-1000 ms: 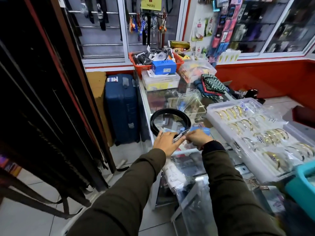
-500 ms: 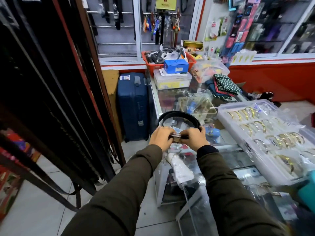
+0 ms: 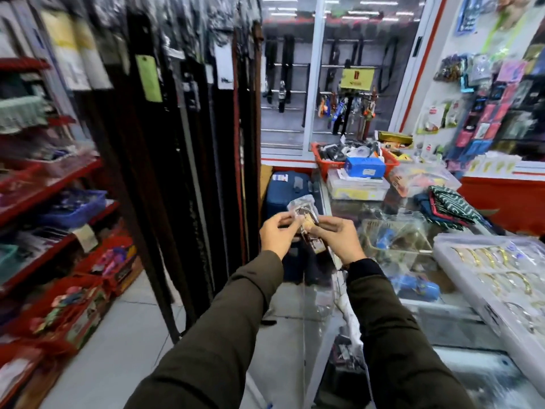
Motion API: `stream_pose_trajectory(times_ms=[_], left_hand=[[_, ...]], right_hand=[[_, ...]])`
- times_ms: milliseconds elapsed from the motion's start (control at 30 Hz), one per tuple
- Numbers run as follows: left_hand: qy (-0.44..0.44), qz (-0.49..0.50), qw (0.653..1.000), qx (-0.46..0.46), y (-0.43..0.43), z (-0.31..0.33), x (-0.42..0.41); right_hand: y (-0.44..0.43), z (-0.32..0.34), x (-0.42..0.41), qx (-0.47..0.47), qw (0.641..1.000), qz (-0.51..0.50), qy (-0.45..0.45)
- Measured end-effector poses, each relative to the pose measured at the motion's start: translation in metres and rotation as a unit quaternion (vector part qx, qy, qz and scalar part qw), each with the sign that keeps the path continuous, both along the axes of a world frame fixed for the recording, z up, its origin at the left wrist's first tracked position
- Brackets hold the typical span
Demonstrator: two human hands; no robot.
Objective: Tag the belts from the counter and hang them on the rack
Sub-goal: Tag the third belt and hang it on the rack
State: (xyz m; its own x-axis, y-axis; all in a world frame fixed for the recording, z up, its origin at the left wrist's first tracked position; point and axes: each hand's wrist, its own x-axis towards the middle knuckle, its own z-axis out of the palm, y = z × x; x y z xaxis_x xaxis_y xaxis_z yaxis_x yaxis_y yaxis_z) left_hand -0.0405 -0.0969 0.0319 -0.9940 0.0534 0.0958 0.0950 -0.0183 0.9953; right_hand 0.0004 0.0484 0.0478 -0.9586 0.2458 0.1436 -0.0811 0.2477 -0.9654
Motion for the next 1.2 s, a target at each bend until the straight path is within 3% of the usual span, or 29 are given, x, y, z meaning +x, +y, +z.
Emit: stream_pose_trajectory(times_ms=[100, 200, 300, 433, 567, 800, 967, 1200], left_hand=[[0.037, 0.011, 0.999, 0.011, -0.024, 0.022, 0.008], [0.097, 0.053, 0.994, 0.004, -0.041, 0.046, 0.010], [0.134, 0.084, 0.986, 0.059, -0.055, 0.078, 0.012], [0.177, 0.084, 0.972, 0.129, -0.072, 0.130, 0.014], [0.216, 0.069, 0.965, 0.128, -0.093, 0.165, 0.017], [0.279, 0.095, 0.944, 0.150, -0.116, 0.255, 0.015], [0.283, 0.089, 0.946, 0.132, -0.117, 0.308, 0.008], [0.246, 0.076, 0.955, 0.144, -0.109, 0.330, 0.001]], right_hand=[[-0.024, 0.019, 0.005, -0.021, 1.000, 0.010, 0.014], [-0.047, 0.040, 0.013, 0.040, 0.998, -0.015, 0.054], [-0.063, 0.062, 0.018, 0.099, 0.988, 0.000, 0.118], [-0.076, 0.099, 0.006, 0.003, 0.983, 0.059, 0.173], [-0.097, 0.145, -0.006, -0.069, 0.970, 0.076, 0.222], [-0.122, 0.243, -0.020, -0.084, 0.947, 0.115, 0.289], [-0.125, 0.285, -0.036, -0.089, 0.941, 0.105, 0.310], [-0.119, 0.303, -0.053, -0.096, 0.945, 0.113, 0.293]])
